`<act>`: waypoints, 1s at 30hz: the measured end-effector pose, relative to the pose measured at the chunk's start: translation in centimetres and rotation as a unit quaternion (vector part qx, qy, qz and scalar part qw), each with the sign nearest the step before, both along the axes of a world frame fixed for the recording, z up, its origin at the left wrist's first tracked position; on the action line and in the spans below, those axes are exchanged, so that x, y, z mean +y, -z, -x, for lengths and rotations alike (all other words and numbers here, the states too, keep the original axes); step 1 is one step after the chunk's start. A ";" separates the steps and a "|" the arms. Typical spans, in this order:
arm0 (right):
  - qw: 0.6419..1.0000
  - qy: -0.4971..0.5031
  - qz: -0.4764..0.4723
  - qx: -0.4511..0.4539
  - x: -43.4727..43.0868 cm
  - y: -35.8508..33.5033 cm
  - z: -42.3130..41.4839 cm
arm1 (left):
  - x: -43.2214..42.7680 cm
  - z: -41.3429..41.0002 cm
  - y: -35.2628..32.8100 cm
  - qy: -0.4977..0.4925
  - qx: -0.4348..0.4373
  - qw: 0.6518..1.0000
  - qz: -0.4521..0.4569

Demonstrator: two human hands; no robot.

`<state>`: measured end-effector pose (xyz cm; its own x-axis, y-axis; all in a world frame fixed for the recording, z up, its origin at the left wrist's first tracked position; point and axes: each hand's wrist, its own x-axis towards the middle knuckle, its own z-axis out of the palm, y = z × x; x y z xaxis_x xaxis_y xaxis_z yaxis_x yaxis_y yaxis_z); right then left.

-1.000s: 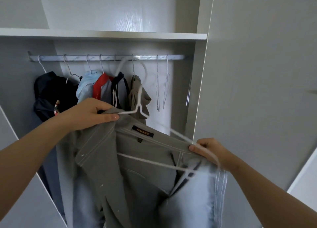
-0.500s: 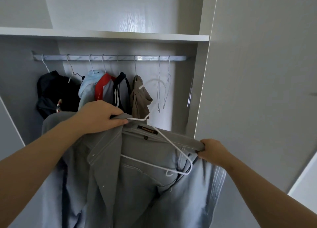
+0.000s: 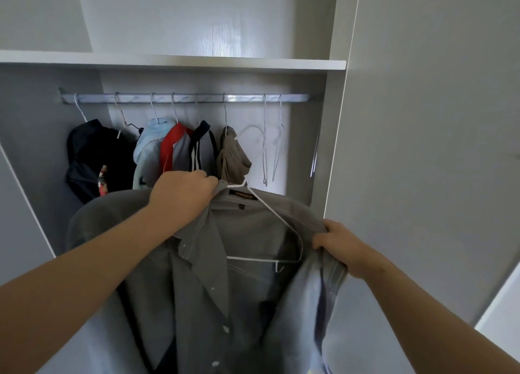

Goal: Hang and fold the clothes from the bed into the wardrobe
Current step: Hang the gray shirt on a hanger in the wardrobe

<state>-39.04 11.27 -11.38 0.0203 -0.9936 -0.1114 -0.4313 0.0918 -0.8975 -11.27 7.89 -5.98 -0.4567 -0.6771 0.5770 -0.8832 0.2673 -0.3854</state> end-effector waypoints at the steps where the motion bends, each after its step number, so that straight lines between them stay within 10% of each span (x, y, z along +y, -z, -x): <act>1: 0.999 -0.026 0.002 -0.035 0.4 -0.5 -0.5 | -0.1 0.2 0.3 -0.005 0.028 1.000 0.000; 9: 0.977 -0.188 0.028 0.091 1.8 -1.3 -2.7 | 0.6 1.2 0.6 0.050 0.274 0.959 -0.058; 15: 0.882 0.223 0.378 0.169 0.8 -2.4 -1.8 | 1.3 1.2 0.4 0.105 0.381 0.914 -0.095; 20: 0.940 0.113 0.272 0.174 -0.3 -2.4 -1.7 | 1.8 2.3 0.1 0.148 0.381 0.907 -0.101; 30: 0.866 0.200 0.435 0.141 -0.3 -3.2 -2.9 | 1.2 3.3 0.8 0.178 0.349 0.910 -0.134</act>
